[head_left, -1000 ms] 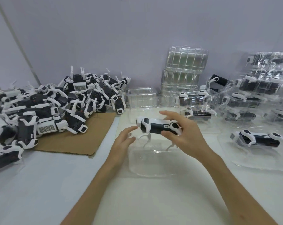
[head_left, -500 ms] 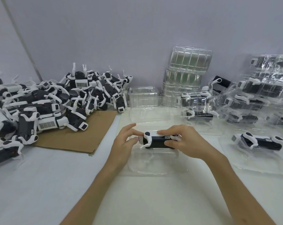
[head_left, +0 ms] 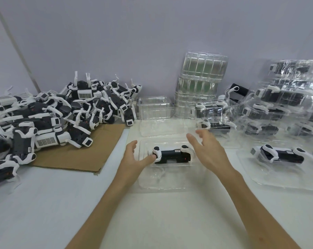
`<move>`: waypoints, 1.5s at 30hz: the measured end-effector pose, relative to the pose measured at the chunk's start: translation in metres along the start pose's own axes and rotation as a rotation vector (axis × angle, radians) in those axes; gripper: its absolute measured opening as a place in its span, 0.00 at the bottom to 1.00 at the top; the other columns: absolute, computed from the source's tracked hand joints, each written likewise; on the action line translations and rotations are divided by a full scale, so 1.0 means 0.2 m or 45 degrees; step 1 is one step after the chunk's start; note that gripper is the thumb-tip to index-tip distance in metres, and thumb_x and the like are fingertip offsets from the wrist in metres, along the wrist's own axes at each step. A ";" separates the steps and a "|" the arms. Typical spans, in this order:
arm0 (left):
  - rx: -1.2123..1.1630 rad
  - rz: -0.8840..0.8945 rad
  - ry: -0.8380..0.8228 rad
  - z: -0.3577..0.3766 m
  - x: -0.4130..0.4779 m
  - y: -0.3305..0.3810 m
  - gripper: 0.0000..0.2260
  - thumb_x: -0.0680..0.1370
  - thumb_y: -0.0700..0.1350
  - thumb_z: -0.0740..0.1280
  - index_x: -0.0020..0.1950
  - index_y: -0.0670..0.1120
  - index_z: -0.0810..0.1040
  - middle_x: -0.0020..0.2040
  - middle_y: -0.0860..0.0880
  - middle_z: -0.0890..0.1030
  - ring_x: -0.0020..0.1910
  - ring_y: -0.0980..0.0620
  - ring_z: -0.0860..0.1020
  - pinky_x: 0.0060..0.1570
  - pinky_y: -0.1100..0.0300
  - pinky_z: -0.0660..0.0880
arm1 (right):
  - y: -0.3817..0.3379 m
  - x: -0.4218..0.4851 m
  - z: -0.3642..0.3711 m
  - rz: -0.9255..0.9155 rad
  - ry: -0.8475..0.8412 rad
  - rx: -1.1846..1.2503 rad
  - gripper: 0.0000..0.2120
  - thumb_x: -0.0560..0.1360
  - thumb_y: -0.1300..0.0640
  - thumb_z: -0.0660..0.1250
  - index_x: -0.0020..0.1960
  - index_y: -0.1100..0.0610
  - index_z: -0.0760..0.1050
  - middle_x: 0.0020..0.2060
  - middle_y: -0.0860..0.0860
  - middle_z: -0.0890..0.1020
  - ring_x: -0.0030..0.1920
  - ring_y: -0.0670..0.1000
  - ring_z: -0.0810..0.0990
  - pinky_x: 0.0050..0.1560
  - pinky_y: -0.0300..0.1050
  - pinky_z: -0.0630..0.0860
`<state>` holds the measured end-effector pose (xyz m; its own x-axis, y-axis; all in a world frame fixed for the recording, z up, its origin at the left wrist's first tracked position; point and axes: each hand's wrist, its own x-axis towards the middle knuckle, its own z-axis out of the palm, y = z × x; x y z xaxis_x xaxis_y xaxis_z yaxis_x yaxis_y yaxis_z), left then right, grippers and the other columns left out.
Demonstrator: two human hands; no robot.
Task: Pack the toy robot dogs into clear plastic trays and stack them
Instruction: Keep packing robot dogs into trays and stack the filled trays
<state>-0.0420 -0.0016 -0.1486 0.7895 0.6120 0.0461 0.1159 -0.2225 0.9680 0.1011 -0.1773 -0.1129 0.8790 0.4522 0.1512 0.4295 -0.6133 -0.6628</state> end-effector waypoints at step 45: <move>-0.449 0.057 0.009 -0.02 -0.02 0.02 0.46 0.62 0.48 0.82 0.75 0.55 0.63 0.65 0.47 0.76 0.49 0.58 0.84 0.42 0.57 0.79 | -0.02 0.00 0.06 -0.159 -0.189 0.910 0.28 0.74 0.48 0.72 0.71 0.41 0.67 0.65 0.46 0.75 0.56 0.43 0.80 0.49 0.40 0.73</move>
<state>-0.0466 -0.0010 -0.1431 0.7846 0.6132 0.0912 -0.1353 0.0257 0.9905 0.0971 -0.1658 -0.1188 0.7732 0.6051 0.1898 0.2406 -0.0029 -0.9706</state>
